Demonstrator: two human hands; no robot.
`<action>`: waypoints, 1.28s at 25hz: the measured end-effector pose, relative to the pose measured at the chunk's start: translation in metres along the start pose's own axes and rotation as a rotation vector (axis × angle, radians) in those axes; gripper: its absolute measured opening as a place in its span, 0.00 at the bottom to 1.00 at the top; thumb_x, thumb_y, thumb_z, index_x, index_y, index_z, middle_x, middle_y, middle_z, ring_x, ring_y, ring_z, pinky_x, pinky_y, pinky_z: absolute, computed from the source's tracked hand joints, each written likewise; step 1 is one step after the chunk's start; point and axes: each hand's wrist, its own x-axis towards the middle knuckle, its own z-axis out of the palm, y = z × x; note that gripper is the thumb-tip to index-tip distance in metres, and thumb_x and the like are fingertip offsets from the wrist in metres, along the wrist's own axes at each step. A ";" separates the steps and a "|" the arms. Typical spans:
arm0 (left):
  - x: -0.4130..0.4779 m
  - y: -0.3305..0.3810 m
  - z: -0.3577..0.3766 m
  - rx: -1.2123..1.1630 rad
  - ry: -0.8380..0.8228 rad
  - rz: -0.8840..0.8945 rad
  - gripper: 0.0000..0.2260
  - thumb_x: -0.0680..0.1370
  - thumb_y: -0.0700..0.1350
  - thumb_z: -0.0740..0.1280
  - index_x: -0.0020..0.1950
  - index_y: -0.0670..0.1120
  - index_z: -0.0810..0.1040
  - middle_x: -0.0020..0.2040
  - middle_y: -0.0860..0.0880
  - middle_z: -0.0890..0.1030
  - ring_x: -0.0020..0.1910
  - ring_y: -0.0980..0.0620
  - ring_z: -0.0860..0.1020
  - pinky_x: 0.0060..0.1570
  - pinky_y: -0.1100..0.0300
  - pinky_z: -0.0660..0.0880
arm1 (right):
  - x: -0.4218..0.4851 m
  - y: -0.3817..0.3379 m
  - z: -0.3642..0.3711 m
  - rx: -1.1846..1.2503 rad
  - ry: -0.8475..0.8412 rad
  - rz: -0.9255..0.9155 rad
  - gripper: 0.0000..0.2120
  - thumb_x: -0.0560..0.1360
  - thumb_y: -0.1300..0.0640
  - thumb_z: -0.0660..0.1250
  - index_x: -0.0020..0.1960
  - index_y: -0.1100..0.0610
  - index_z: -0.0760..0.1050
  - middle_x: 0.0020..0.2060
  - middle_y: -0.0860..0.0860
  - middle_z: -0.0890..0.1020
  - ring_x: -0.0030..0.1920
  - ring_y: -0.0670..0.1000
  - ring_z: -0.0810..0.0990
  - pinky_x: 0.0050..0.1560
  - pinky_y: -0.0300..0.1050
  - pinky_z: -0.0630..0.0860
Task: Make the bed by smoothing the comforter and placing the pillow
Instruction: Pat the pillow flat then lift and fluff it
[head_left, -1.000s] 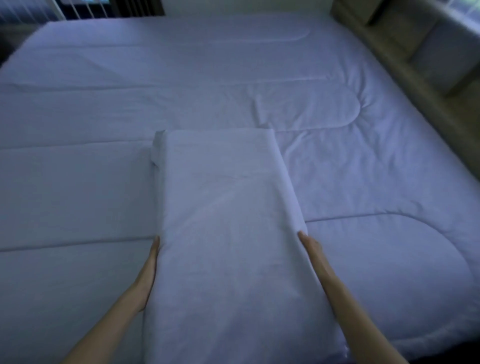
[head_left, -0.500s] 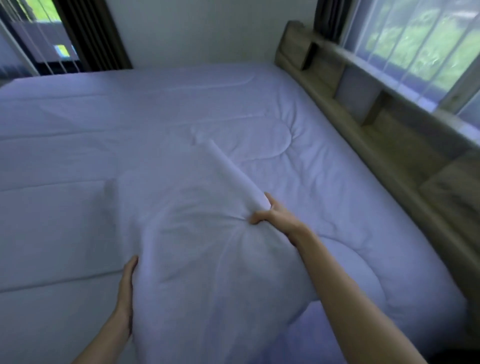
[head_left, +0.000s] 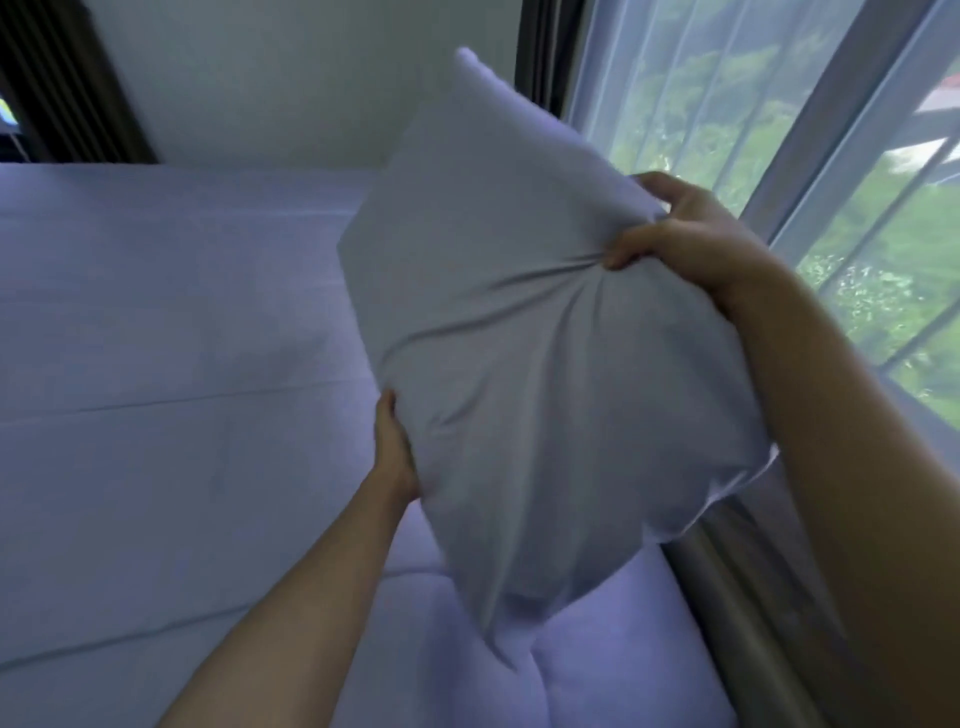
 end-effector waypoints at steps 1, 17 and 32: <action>0.011 -0.007 0.024 0.023 -0.019 -0.009 0.22 0.78 0.61 0.55 0.52 0.47 0.80 0.41 0.46 0.85 0.49 0.44 0.79 0.48 0.53 0.75 | 0.009 0.008 -0.011 -0.006 0.037 0.020 0.26 0.59 0.63 0.74 0.55 0.47 0.78 0.47 0.51 0.80 0.45 0.50 0.78 0.41 0.37 0.75; 0.015 -0.210 0.032 0.808 -0.072 0.044 0.21 0.83 0.44 0.52 0.75 0.41 0.56 0.72 0.48 0.64 0.71 0.53 0.62 0.64 0.69 0.54 | 0.016 0.209 -0.056 -0.301 0.097 0.387 0.32 0.67 0.44 0.71 0.69 0.48 0.66 0.62 0.54 0.76 0.54 0.56 0.75 0.54 0.50 0.71; -0.121 -0.197 0.113 1.560 -0.716 0.556 0.21 0.78 0.41 0.59 0.71 0.45 0.67 0.69 0.43 0.69 0.64 0.40 0.72 0.61 0.51 0.69 | -0.260 0.157 -0.040 -0.429 0.699 0.421 0.19 0.71 0.63 0.61 0.60 0.54 0.77 0.61 0.53 0.79 0.61 0.55 0.77 0.61 0.46 0.71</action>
